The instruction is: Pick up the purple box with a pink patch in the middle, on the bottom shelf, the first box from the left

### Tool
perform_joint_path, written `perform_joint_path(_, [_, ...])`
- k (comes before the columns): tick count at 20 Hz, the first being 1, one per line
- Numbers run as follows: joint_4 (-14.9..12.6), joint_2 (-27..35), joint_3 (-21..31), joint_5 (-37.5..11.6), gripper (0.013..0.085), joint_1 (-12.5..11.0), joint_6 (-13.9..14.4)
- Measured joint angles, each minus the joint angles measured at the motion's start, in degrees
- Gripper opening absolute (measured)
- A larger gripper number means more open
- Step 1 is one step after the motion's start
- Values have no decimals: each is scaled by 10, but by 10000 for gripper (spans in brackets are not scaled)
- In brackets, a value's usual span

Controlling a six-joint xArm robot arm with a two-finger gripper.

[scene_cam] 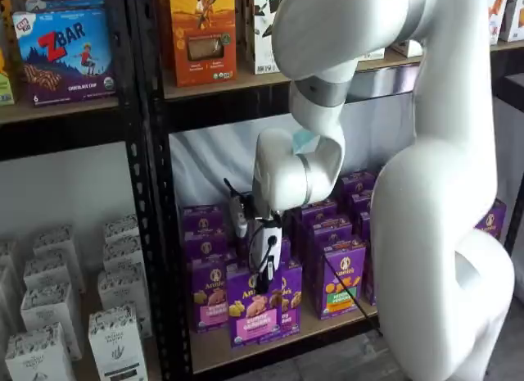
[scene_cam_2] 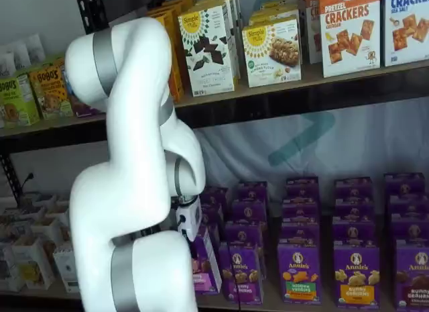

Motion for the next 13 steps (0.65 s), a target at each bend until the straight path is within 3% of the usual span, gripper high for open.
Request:
perform_joint_path(5, [-37, -34, 20, 22, 330, -11, 24])
perform_joint_path(13, [-38, -70, 42, 46, 330, -24, 13])
